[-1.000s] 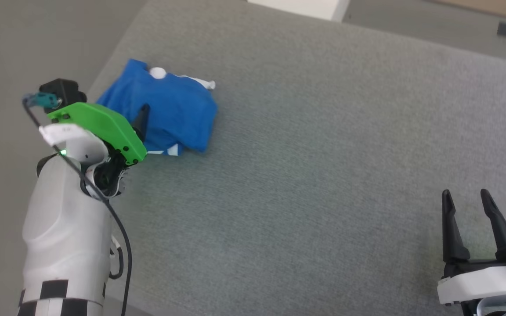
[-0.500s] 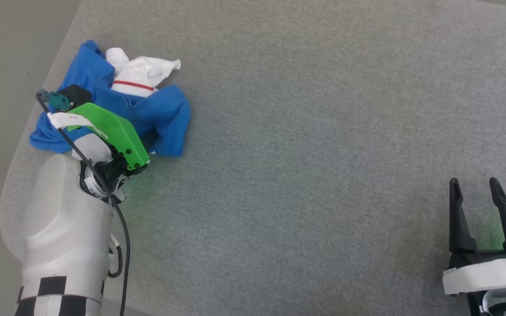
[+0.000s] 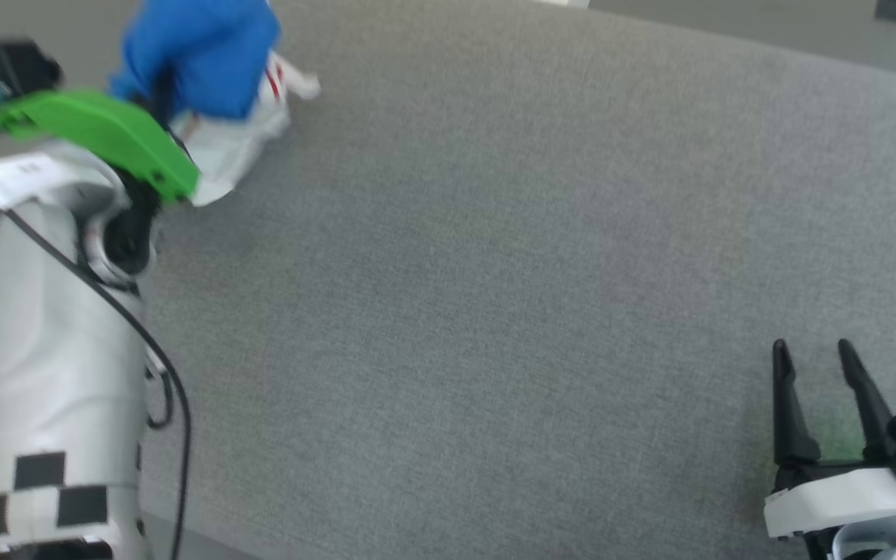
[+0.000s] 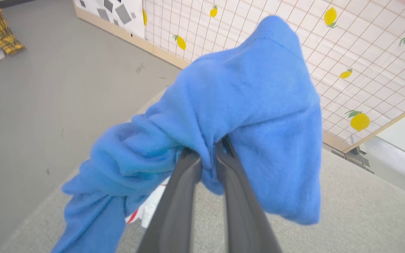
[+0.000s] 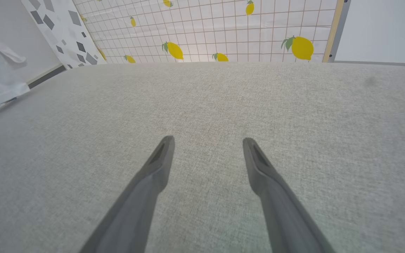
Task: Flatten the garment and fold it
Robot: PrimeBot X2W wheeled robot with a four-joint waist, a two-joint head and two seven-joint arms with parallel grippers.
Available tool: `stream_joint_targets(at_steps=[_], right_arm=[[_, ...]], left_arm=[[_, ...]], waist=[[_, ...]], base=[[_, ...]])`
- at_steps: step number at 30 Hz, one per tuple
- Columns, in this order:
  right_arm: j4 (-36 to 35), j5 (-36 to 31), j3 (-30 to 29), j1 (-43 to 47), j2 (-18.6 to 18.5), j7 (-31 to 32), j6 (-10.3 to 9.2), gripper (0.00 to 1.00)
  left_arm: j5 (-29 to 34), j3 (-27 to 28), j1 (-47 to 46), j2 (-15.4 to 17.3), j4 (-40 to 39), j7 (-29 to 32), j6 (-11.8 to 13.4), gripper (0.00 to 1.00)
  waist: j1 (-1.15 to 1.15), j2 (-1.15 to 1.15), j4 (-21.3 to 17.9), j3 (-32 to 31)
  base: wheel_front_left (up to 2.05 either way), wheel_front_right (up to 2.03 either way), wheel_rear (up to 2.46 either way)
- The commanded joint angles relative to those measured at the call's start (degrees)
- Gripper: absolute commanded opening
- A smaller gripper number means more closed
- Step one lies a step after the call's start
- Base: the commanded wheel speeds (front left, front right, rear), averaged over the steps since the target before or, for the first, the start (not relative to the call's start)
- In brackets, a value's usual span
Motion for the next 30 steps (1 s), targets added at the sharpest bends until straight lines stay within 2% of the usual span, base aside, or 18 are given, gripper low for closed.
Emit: stream_joint_targets(at_steps=[1,8,18,23,30], right_arm=[[1.03,0.97,0.33,-0.41,-0.01,-0.79,-0.09,1.00],[6.01,3.83,0.80,-0.42,-0.01,-2.95,-0.09,1.00],[10.46,5.76,-0.87,-1.44,-0.01,-4.32,-0.09,1.00],[10.48,5.62,-2.23,-1.50,-0.01,-4.39,-0.09,1.00],[10.08,5.48,-5.37,-0.51,-0.01,-4.40,-0.09,1.00]], left_arm=[[0.79,-0.51,-2.55,0.79,-1.40,-1.03,-0.74,0.00],[1.26,-4.55,-10.49,1.30,-7.13,0.65,-3.09,0.00],[-5.40,-12.25,-16.87,-5.49,-9.84,5.51,-4.72,0.00],[-8.75,-17.13,-14.07,-7.72,-9.39,5.57,-4.91,0.00],[-12.39,-25.32,-4.39,-8.91,-6.32,3.51,-4.97,0.00]], waist=[[-0.01,0.00,-0.08,-3.82],[-0.01,0.00,-3.46,-9.61],[-0.01,0.00,-12.33,-15.43],[-0.01,0.00,-17.48,-16.33],[-0.01,0.00,-23.01,-16.56]], base=[[0.00,0.00,0.00],[0.00,0.00,0.00],[0.00,0.00,0.00],[0.00,0.00,0.00],[0.00,0.00,0.00]])
